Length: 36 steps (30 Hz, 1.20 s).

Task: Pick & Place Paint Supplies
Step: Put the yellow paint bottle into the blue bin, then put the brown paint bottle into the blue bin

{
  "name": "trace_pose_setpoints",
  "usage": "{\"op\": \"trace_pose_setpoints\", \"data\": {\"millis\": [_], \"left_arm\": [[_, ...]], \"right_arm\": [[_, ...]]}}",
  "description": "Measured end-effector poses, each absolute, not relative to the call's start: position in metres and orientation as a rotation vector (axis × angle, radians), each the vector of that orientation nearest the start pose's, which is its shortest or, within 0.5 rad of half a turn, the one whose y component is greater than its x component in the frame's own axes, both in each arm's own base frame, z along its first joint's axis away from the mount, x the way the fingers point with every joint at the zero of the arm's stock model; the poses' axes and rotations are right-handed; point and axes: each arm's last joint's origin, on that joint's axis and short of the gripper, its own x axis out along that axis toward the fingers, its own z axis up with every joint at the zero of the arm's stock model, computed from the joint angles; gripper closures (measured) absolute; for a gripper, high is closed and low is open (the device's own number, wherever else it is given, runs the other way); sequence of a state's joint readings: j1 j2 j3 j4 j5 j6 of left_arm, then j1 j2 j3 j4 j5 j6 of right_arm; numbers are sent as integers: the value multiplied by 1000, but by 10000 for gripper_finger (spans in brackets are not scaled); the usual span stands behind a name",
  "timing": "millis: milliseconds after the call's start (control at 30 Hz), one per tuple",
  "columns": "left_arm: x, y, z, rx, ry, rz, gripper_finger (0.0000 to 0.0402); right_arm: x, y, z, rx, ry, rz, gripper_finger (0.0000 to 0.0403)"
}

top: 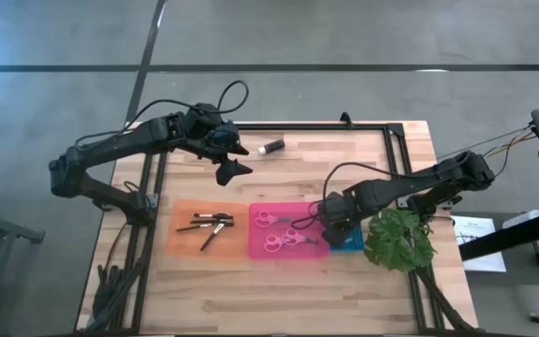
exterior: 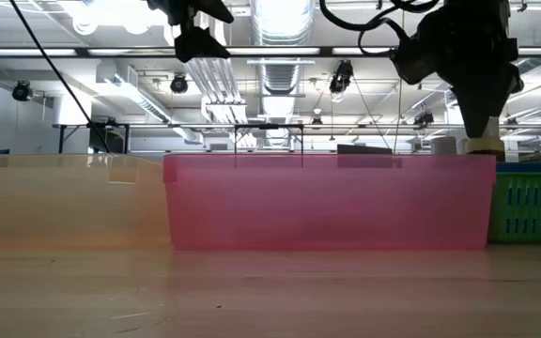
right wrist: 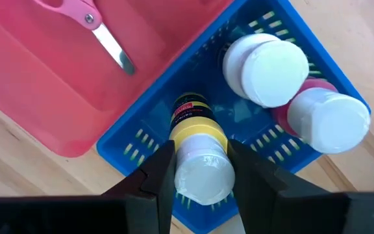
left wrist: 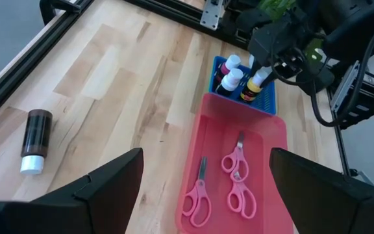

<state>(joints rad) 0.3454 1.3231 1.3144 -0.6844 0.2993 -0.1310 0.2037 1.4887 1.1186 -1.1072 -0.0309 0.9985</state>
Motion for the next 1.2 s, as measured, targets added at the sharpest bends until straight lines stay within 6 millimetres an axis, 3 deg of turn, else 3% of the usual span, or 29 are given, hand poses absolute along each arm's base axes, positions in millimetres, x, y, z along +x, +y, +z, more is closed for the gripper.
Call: {"op": "trace_pose_setpoints", "data": {"millis": [467,700,900,1033,1200], "left_arm": [[261,85,356,-346,654,88,58],[261,85,356,-349,654,88,58],[261,85,356,-352,654,89,58],[261,85,356,-352,655,89,58],[260,85,355,-335,678,93,58]], "right_arm": [[254,54,234,677,1408,-513,289],[255,54,236,678,1404,-509,229],[258,53,242,648,1360,-523,220],[260,52,253,629,1301,-530,219],[261,49,282,575,1143,-544,218]]}}
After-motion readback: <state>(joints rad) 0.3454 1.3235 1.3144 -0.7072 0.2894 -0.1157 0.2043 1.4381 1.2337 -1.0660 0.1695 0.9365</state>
